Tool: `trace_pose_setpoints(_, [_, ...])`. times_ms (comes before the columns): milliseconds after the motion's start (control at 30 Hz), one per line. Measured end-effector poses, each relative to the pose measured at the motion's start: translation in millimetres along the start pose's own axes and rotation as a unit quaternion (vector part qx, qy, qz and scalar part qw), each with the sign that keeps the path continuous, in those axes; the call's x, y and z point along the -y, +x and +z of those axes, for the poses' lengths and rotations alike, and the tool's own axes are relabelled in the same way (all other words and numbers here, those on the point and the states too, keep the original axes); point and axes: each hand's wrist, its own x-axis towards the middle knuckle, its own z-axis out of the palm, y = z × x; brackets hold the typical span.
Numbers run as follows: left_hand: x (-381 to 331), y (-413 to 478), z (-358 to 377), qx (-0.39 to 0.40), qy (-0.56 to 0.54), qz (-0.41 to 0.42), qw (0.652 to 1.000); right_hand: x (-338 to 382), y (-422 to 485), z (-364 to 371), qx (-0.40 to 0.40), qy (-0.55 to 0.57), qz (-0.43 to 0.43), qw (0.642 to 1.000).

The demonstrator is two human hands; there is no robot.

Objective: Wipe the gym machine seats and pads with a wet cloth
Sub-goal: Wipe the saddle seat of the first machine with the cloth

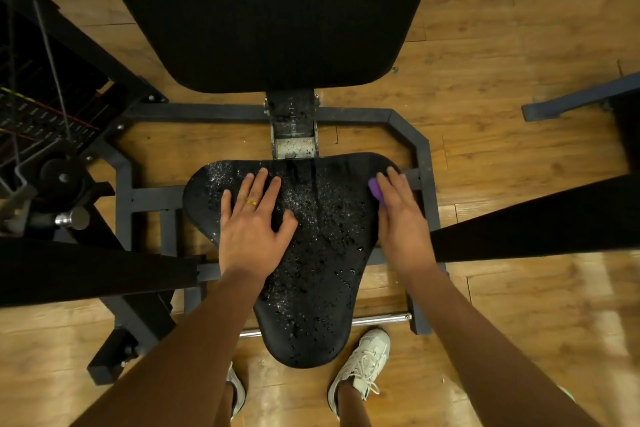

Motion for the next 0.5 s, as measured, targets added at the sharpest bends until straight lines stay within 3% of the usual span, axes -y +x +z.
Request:
trace_pose_setpoints(100, [-2.1, 2.0, -1.8, -0.005, -0.003, -0.001, 1.000, -1.4, -18.5, 1.5, 0.007, 0.003, 0.018, 1.000])
trace_pose_setpoints(267, [-1.6, 0.3, 1.2, -0.002, -0.001, 0.001, 1.000, 3.6, 55.8, -12.1, -0.024, 0.003, 0.051, 0.998])
trace_pose_setpoints(367, [-0.5, 2.2, 1.5, -0.005, 0.000, 0.001, 1.000, 11.8, 92.4, -12.5, 0.008, -0.012, 0.017, 1.000])
trace_pose_setpoints(500, [3.1, 0.7, 1.5, -0.003, 0.007, 0.002, 1.000, 7.9, 71.1, -7.1, 0.055, -0.038, -0.034, 0.997])
